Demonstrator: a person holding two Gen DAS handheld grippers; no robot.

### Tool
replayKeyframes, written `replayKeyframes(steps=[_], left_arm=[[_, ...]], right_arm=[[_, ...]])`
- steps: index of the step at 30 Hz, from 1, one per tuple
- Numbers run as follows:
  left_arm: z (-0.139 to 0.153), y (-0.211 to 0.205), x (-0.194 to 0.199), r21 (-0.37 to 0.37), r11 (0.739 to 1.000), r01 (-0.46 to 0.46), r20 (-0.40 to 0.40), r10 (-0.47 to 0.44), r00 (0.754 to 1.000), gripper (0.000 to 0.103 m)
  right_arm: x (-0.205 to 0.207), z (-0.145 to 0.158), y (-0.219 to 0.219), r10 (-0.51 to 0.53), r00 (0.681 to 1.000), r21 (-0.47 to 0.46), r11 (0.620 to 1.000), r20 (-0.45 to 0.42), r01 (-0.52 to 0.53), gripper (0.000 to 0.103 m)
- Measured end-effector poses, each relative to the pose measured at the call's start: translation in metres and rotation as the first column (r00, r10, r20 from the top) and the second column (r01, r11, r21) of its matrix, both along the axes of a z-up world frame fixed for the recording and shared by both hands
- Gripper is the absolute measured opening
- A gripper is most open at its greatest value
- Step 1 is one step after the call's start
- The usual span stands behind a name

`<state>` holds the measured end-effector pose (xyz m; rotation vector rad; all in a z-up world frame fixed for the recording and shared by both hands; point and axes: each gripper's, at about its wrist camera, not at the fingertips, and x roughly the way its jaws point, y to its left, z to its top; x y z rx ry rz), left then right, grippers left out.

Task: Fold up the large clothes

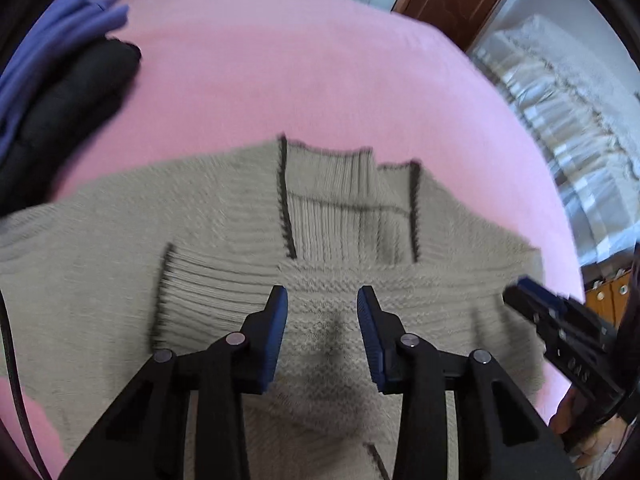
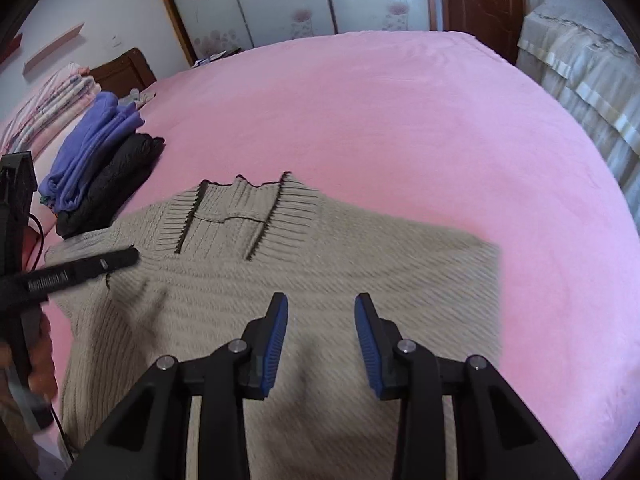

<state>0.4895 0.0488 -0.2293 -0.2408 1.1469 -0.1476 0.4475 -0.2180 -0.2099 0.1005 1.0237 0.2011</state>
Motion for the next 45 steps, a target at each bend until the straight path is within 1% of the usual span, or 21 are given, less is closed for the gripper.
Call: replayKeyframes(steps=[3, 4, 5, 6, 8, 11, 12, 13, 14, 15, 17, 18, 21, 25, 32, 34, 37, 40, 41, 43, 45], left_arm=[[-0.027, 0.006, 0.002, 0.045, 0.999, -0.022, -0.045, 0.024, 0.999, 0.027], [-0.032, 0.010, 0.006, 0.049, 0.998, -0.032, -0.051, 0.034, 0.998, 0.019], [-0.036, 0.017, 0.009, 0.026, 0.999, -0.043, -0.055, 0.044, 0.998, 0.017], [-0.037, 0.022, 0.011, 0.002, 0.999, -0.048, -0.054, 0.048, 0.997, 0.016], [-0.037, 0.033, 0.012, -0.033, 0.998, -0.061, -0.054, 0.060, 0.997, 0.011], [-0.035, 0.043, 0.011, -0.074, 0.995, -0.065, -0.060, 0.060, 0.996, 0.010], [-0.031, 0.048, 0.008, -0.087, 0.994, -0.071, -0.067, 0.065, 0.996, 0.010], [-0.026, 0.050, 0.004, -0.100, 0.992, -0.077, -0.072, 0.070, 0.995, 0.013], [-0.019, 0.055, -0.002, -0.108, 0.990, -0.088, -0.072, 0.081, 0.994, 0.022], [-0.013, 0.060, -0.007, -0.119, 0.989, -0.092, -0.064, 0.085, 0.994, 0.026], [0.004, 0.071, -0.024, -0.146, 0.985, -0.091, -0.034, 0.087, 0.996, 0.036], [0.005, 0.084, -0.033, -0.159, 0.983, -0.095, -0.022, 0.092, 0.995, 0.037], [0.009, 0.109, -0.054, -0.190, 0.976, -0.108, -0.015, 0.107, 0.994, 0.037], [-0.003, 0.122, -0.066, -0.178, 0.982, -0.062, 0.022, 0.067, 0.998, 0.036], [-0.028, 0.116, -0.049, -0.132, 0.987, 0.088, 0.061, -0.080, 0.995, 0.036], [-0.029, 0.112, -0.041, -0.118, 0.987, 0.106, 0.070, -0.098, 0.993, 0.036], [-0.038, 0.111, -0.030, -0.123, 0.988, 0.088, 0.036, -0.084, 0.996, 0.034], [-0.041, 0.104, -0.024, -0.092, 0.993, 0.073, -0.031, -0.076, 0.997, 0.017], [-0.041, 0.098, -0.022, -0.057, 0.996, 0.063, -0.068, -0.067, 0.995, 0.017], [-0.037, 0.093, -0.020, -0.034, 0.998, 0.048, -0.130, -0.052, 0.990, 0.016], [-0.030, 0.092, -0.020, -0.053, 0.998, 0.031, -0.192, -0.040, 0.981, 0.016]], right_arm=[[0.021, -0.021, 0.003, -0.028, 0.999, -0.061, 0.998, -0.034, 0.026, 0.031], [0.025, -0.026, -0.003, -0.053, 0.998, -0.097, 0.994, -0.040, 0.049, 0.031], [0.028, -0.032, -0.012, -0.080, 0.996, -0.131, 0.989, -0.046, 0.073, 0.026], [0.031, -0.039, -0.028, -0.121, 0.991, -0.159, 0.981, -0.051, 0.111, 0.015], [0.031, -0.046, -0.054, -0.161, 0.985, -0.134, 0.979, -0.065, 0.151, 0.000], [0.024, -0.046, -0.090, -0.181, 0.981, -0.018, 0.983, -0.071, 0.180, 0.000], [0.023, -0.045, -0.092, -0.185, 0.981, -0.011, 0.983, -0.067, 0.184, 0.000], [0.020, -0.041, -0.093, -0.191, 0.980, -0.016, 0.982, -0.059, 0.191, 0.000], [0.017, -0.038, -0.092, -0.191, 0.980, -0.018, 0.982, -0.053, 0.190, 0.000], [0.010, -0.032, -0.088, -0.183, 0.982, -0.014, 0.983, -0.044, 0.183, 0.005], [-0.003, -0.023, -0.080, -0.157, 0.987, 0.003, 0.988, -0.027, 0.157, 0.005], [-0.015, -0.017, -0.073, -0.125, 0.992, 0.023, 0.992, -0.012, 0.126, 0.005], [-0.046, -0.006, -0.051, -0.048, 0.999, 0.021, 0.999, 0.023, 0.047, 0.005], [-0.077, -0.008, -0.030, 0.024, 0.999, 0.035, 0.999, 0.021, -0.025, 0.005], [-0.086, -0.022, -0.016, 0.049, 0.999, 0.002, 0.999, -0.024, -0.049, 0.005], [-0.089, -0.027, -0.017, 0.043, 0.998, 0.007, 0.999, -0.034, -0.043, 0.005], [-0.090, -0.030, -0.017, 0.035, 0.999, 0.018, 0.999, -0.038, -0.035, 0.005], [-0.089, -0.033, -0.017, 0.028, 0.999, 0.025, 0.999, -0.046, -0.027, 0.005], [-0.089, -0.034, -0.017, 0.026, 0.999, 0.028, 0.999, -0.048, -0.025, 0.005], [-0.088, -0.035, -0.015, 0.025, 0.998, 0.032, 0.999, -0.051, -0.023, 0.005], [-0.088, -0.034, -0.013, 0.030, 0.998, 0.033, 0.999, -0.048, -0.028, 0.005]])
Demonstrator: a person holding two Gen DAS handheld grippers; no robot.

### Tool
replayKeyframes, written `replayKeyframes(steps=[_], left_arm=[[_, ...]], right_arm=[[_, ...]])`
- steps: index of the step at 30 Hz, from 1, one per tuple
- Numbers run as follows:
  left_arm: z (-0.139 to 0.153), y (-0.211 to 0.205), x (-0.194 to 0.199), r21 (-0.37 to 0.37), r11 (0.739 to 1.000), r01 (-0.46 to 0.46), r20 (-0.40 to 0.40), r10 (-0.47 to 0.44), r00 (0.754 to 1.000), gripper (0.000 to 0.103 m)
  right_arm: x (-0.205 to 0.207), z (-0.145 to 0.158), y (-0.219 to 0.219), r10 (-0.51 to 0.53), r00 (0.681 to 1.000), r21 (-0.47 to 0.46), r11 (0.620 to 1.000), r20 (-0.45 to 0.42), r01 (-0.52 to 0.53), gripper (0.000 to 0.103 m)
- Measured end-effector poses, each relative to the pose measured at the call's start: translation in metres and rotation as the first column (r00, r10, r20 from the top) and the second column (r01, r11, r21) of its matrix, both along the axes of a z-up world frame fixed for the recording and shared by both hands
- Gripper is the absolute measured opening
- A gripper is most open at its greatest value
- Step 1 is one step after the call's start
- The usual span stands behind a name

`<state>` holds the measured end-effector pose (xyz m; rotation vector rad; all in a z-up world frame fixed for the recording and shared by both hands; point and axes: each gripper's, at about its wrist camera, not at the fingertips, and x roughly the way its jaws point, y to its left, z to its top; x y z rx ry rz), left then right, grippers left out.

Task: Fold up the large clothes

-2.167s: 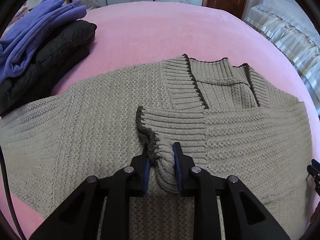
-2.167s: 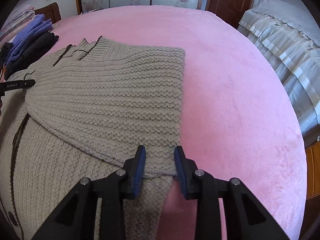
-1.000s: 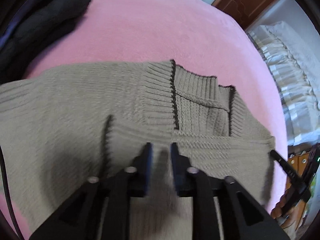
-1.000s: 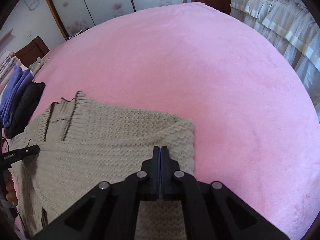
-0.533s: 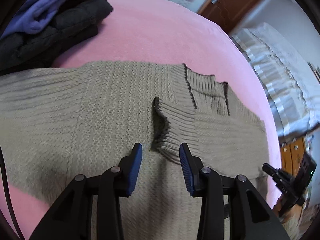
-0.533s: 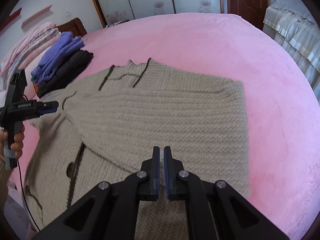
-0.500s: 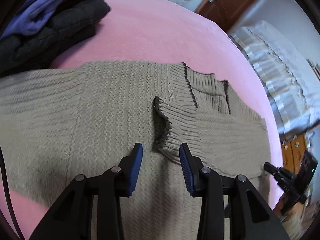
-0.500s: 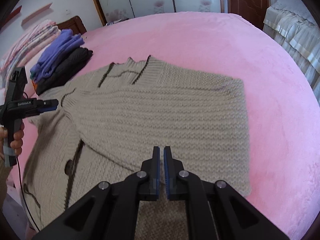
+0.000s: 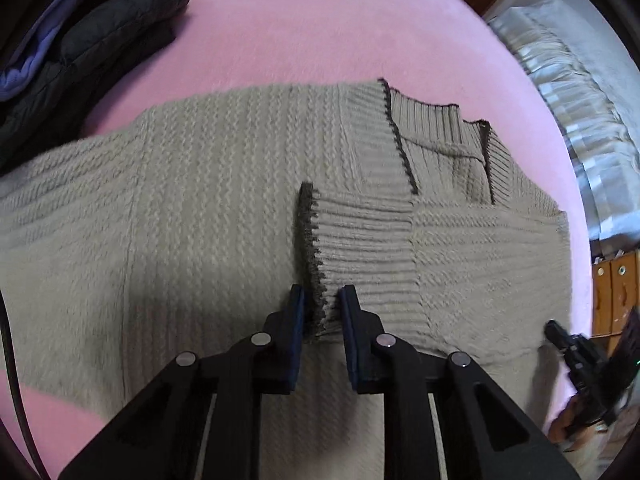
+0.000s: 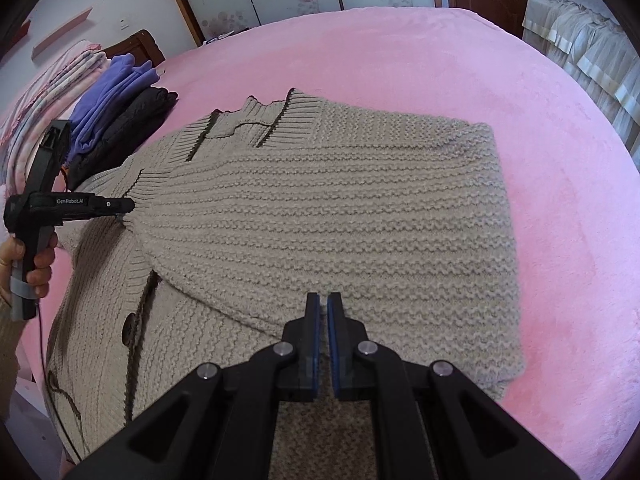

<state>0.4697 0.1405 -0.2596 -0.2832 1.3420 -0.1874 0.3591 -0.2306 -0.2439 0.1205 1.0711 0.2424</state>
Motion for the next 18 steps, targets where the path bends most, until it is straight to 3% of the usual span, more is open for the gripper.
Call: replayKeyframes(steps=[4, 6, 11, 15, 18], left_arm=[[0.011, 0.009, -0.003, -0.056, 0.998, -0.037, -0.107, 0.031, 0.994, 0.016], [0.018, 0.015, -0.006, -0.076, 0.995, -0.063, -0.123, 0.053, 0.991, 0.016], [0.026, 0.029, -0.009, 0.064, 0.993, -0.098, -0.061, 0.102, 0.993, 0.018], [0.025, 0.024, -0.017, 0.063, 0.994, -0.092, -0.012, 0.093, 0.996, 0.018], [0.039, 0.003, -0.027, 0.030, 0.997, -0.065, 0.084, 0.062, 0.995, 0.018]], right_arm=[[-0.003, 0.002, 0.003, 0.011, 1.000, 0.012, 1.000, 0.000, -0.011, 0.005], [-0.006, 0.003, 0.004, 0.020, 1.000, 0.013, 1.000, 0.002, -0.020, 0.005], [-0.011, 0.004, 0.009, 0.042, 0.999, -0.004, 0.999, 0.004, -0.042, 0.005], [-0.015, 0.009, 0.017, 0.062, 0.998, -0.029, 0.998, 0.022, -0.061, 0.005], [-0.017, 0.016, 0.027, 0.074, 0.995, -0.067, 0.995, 0.064, -0.070, 0.005]])
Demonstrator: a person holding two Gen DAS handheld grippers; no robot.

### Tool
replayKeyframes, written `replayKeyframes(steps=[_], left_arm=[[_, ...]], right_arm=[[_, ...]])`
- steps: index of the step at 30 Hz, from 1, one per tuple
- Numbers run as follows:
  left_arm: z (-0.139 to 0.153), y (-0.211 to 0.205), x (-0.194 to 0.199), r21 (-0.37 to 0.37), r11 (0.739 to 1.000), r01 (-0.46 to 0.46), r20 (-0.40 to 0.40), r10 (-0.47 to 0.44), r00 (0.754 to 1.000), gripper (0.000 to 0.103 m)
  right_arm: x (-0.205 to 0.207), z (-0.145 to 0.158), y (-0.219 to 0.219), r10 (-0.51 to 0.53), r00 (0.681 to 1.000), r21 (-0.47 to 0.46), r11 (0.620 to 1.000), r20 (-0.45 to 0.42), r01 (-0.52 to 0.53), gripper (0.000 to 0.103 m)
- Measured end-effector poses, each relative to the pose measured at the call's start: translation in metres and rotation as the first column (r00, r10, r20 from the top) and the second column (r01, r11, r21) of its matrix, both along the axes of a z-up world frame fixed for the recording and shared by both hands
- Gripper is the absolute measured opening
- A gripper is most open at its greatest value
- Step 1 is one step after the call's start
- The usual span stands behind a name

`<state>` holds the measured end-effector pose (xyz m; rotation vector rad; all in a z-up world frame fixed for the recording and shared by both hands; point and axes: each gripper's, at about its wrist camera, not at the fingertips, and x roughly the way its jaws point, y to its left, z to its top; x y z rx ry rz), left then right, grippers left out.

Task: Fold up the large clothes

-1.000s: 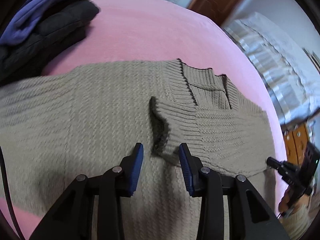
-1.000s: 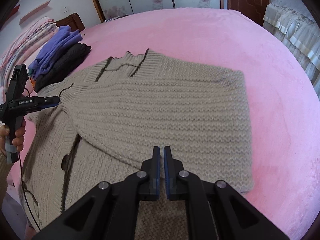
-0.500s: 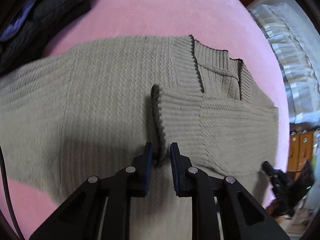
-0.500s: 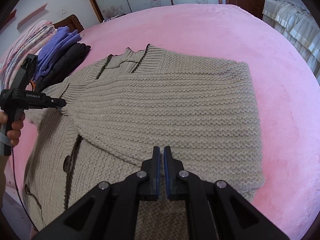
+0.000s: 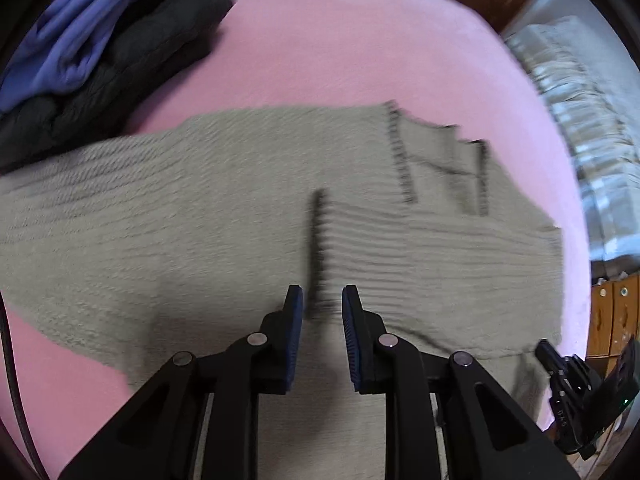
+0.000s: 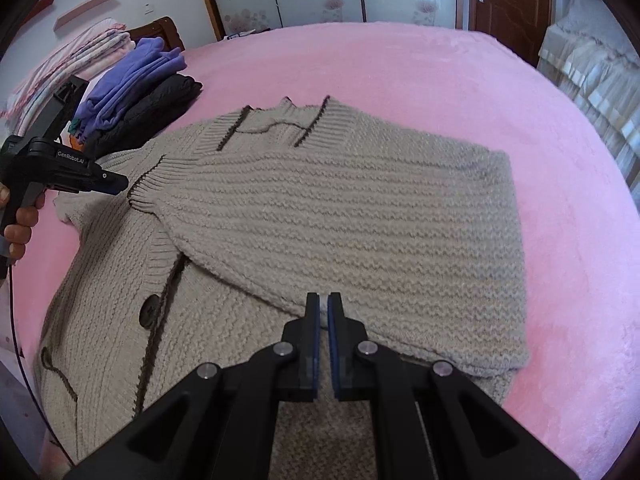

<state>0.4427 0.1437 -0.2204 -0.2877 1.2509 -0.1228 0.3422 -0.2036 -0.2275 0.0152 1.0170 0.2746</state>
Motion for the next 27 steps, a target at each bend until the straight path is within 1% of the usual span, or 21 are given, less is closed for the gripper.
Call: replayKeyframes(steps=[3, 4, 6, 10, 11, 14, 16, 19, 21, 22, 23, 24, 25, 26, 27], left_arm=[[0.013, -0.026, -0.011, -0.063, 0.997, 0.039, 0.114, -0.032, 0.993, 0.018], [0.013, -0.033, -0.013, -0.079, 0.995, 0.052, 0.128, -0.042, 0.991, 0.018], [0.005, -0.046, -0.016, -0.088, 0.994, 0.059, 0.117, -0.048, 0.992, 0.018], [-0.028, -0.054, -0.011, -0.037, 0.999, 0.039, 0.058, -0.036, 0.998, 0.017], [-0.036, -0.051, -0.010, -0.031, 0.999, 0.027, 0.053, -0.026, 0.998, 0.014], [-0.044, -0.030, -0.010, -0.073, 0.997, -0.010, 0.049, 0.014, 0.999, 0.009], [-0.045, -0.018, -0.011, -0.075, 0.997, -0.026, 0.045, 0.029, 0.999, 0.006], [-0.048, -0.009, -0.010, -0.067, 0.997, -0.024, 0.045, 0.027, 0.999, 0.004], [-0.050, -0.008, -0.008, -0.064, 0.998, -0.021, 0.047, 0.024, 0.999, 0.004], [-0.050, -0.007, -0.008, -0.063, 0.998, -0.020, 0.047, 0.023, 0.999, 0.004], [-0.050, -0.006, -0.008, -0.061, 0.998, -0.020, 0.047, 0.023, 0.999, 0.004], [-0.050, -0.007, -0.008, -0.059, 0.998, -0.020, 0.047, 0.023, 0.999, 0.004], [-0.051, -0.008, -0.007, -0.057, 0.998, -0.021, 0.046, 0.024, 0.999, 0.004], [-0.051, -0.009, -0.006, -0.053, 0.998, -0.022, 0.043, 0.025, 0.999, 0.004], [-0.052, -0.010, -0.004, -0.049, 0.999, -0.022, 0.041, 0.025, 0.999, 0.004]], right_arm=[[0.004, 0.006, 0.013, 0.016, 1.000, 0.011, 1.000, 0.022, -0.016, 0.005], [0.006, 0.007, 0.018, 0.022, 0.999, 0.017, 1.000, 0.026, -0.022, 0.005], [0.011, 0.008, 0.029, 0.031, 0.999, 0.027, 0.999, 0.035, -0.032, 0.005], [0.019, 0.004, 0.048, 0.040, 0.999, 0.051, 0.998, 0.035, -0.042, 0.005], [0.020, 0.001, 0.050, 0.043, 0.999, 0.048, 0.998, 0.033, -0.044, 0.005], [0.020, -0.009, 0.051, 0.035, 0.999, 0.008, 0.999, 0.021, -0.035, 0.005], [0.017, -0.015, 0.041, 0.012, 1.000, -0.022, 1.000, 0.015, -0.012, 0.005], [0.010, -0.020, 0.015, -0.051, 0.998, -0.095, 0.994, 0.025, 0.053, 0.005], [0.004, -0.023, -0.012, -0.109, 0.993, -0.164, 0.980, 0.040, 0.114, 0.005], [0.001, -0.024, -0.023, -0.133, 0.990, -0.181, 0.974, 0.045, 0.139, 0.004], [-0.002, -0.025, -0.039, -0.166, 0.985, -0.183, 0.968, 0.044, 0.172, 0.001], [-0.006, -0.025, -0.056, -0.201, 0.979, -0.173, 0.963, 0.037, 0.205, 0.000], [-0.009, -0.026, -0.072, -0.220, 0.975, -0.137, 0.966, 0.024, 0.221, 0.000], [-0.012, -0.025, -0.085, -0.230, 0.973, -0.080, 0.970, 0.010, 0.230, 0.000], [-0.014, -0.024, -0.090, -0.234, 0.972, -0.068, 0.970, 0.008, 0.234, 0.000]])
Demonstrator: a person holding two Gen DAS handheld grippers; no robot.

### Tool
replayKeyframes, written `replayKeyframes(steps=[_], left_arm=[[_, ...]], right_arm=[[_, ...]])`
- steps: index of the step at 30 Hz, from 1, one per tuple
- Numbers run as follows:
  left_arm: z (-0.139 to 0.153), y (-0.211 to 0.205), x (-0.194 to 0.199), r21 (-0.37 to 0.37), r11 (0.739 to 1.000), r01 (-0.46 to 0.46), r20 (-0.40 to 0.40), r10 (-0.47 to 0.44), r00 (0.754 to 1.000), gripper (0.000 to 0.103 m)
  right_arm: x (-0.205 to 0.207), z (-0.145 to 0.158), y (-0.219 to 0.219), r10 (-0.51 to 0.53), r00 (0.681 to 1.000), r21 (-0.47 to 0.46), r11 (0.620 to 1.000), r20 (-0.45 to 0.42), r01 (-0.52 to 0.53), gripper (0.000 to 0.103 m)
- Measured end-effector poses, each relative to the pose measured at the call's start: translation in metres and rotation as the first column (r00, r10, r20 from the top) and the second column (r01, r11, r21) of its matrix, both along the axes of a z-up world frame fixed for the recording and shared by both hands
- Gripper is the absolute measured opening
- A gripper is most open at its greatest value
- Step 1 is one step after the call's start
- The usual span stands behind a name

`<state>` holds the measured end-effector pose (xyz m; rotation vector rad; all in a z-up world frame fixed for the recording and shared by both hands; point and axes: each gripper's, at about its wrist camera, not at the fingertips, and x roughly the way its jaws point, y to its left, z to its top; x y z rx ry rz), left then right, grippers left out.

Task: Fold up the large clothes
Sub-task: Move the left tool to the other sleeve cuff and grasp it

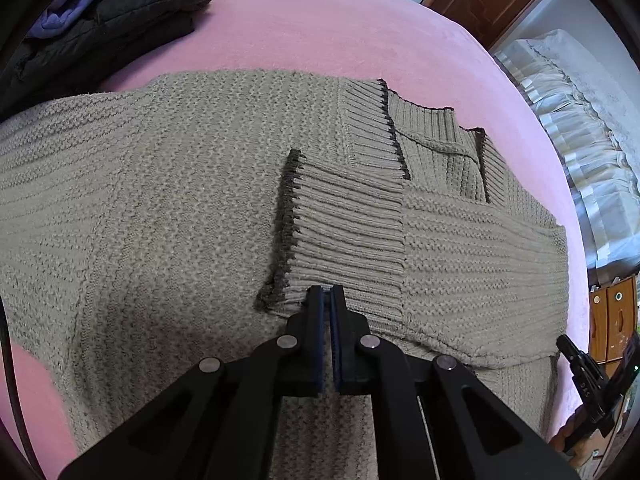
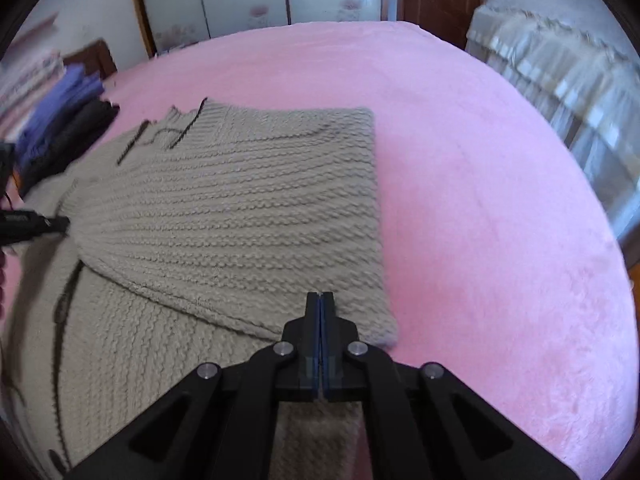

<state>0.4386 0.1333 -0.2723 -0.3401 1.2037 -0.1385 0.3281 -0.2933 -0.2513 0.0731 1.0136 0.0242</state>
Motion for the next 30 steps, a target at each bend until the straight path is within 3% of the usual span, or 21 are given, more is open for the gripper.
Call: replayKeyframes(steps=[6, 9, 11, 13, 22, 25, 30], left_arm=[[0.011, -0.015, 0.001, 0.036, 0.999, 0.003, -0.006, -0.002, 1.000, 0.006], [0.034, -0.021, -0.012, 0.067, 0.998, 0.008, 0.043, -0.011, 0.999, 0.031], [0.056, -0.024, -0.027, 0.067, 0.998, 0.008, 0.096, -0.015, 0.995, 0.064], [0.076, -0.025, -0.041, 0.069, 0.998, -0.002, 0.138, -0.008, 0.990, 0.078], [0.163, -0.003, -0.107, 0.068, 0.995, 0.078, 0.308, -0.095, 0.947, 0.081], [0.176, 0.027, -0.119, 0.030, 0.998, 0.048, 0.288, -0.055, 0.956, 0.089], [0.189, 0.092, -0.136, -0.008, 1.000, 0.022, 0.250, -0.020, 0.968, 0.089]], right_arm=[[0.001, 0.007, 0.009, -0.017, 1.000, -0.045, 0.999, -0.013, 0.016, 0.001], [-0.005, 0.020, 0.017, -0.006, 1.000, -0.011, 1.000, -0.001, 0.006, 0.001], [-0.012, 0.035, 0.023, 0.012, 1.000, 0.017, 1.000, 0.029, -0.012, 0.003], [-0.020, 0.056, 0.038, 0.036, 0.997, 0.026, 0.999, 0.065, -0.037, 0.003], [-0.055, 0.120, 0.115, 0.158, 0.974, 0.037, 0.985, 0.162, -0.166, 0.003], [-0.061, 0.139, 0.144, 0.190, 0.962, 0.050, 0.978, 0.194, -0.204, 0.003], [-0.067, 0.168, 0.200, 0.239, 0.935, 0.038, 0.965, 0.261, -0.258, 0.003]])
